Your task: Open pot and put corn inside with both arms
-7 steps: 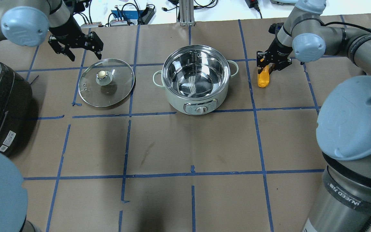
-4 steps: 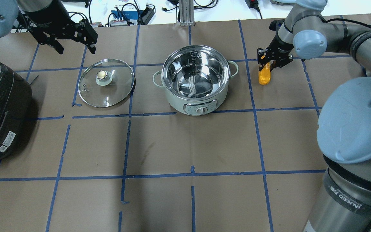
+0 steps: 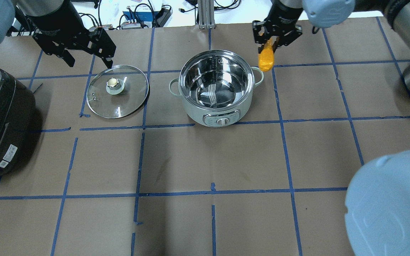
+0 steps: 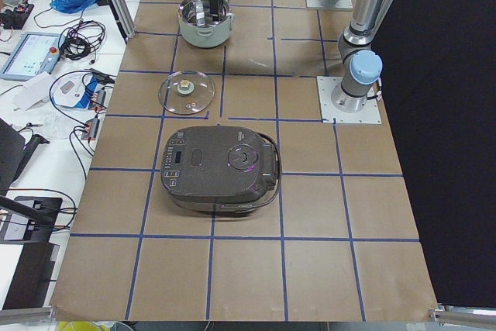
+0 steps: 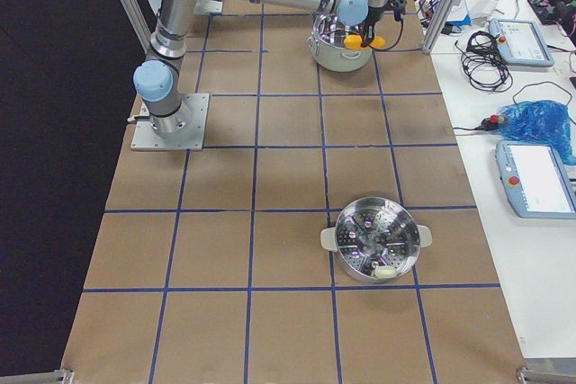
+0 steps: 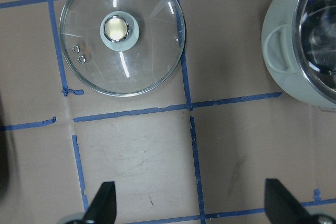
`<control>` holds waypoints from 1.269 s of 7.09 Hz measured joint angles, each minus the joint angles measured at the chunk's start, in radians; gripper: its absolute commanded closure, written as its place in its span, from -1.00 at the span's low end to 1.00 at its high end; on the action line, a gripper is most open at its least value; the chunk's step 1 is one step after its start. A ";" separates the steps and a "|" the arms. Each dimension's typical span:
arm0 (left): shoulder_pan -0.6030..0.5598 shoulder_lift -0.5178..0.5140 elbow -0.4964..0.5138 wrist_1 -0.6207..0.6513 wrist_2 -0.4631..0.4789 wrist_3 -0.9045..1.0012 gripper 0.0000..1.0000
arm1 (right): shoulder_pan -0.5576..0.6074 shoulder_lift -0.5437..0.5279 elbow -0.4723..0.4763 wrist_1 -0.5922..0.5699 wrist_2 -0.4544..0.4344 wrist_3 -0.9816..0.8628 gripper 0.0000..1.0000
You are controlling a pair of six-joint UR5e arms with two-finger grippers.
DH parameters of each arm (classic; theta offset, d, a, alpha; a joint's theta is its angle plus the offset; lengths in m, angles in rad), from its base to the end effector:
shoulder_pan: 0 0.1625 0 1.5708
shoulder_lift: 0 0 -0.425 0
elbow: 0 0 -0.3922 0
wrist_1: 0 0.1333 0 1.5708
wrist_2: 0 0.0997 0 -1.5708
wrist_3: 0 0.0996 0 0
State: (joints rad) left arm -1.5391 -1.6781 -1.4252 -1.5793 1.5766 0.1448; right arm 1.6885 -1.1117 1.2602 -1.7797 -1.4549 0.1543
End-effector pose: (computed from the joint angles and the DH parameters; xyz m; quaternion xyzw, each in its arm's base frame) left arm -0.1155 -0.5440 0.5035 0.0565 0.9983 -0.0146 0.0042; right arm 0.2239 -0.6600 0.3927 0.0165 0.9977 -0.0220 0.0614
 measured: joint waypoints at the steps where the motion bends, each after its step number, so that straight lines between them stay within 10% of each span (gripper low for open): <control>1: -0.003 0.007 -0.002 -0.008 0.000 0.000 -1.00 | 0.085 0.011 0.001 -0.025 -0.055 0.079 0.82; 5: 0.001 0.019 -0.006 -0.025 0.000 0.007 -1.00 | 0.192 0.160 0.030 -0.235 -0.105 0.173 0.62; 8: 0.003 0.026 -0.011 -0.026 0.001 0.009 -1.00 | 0.194 0.201 0.075 -0.316 -0.106 0.172 -0.94; 9: 0.001 0.041 -0.025 -0.029 0.001 0.009 -1.00 | 0.193 0.198 0.074 -0.319 -0.106 0.171 -1.00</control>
State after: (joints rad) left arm -1.5379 -1.6375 -1.4499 -1.6080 1.5776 0.1539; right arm 1.8819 -0.9134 1.3340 -2.0989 -1.5609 0.3251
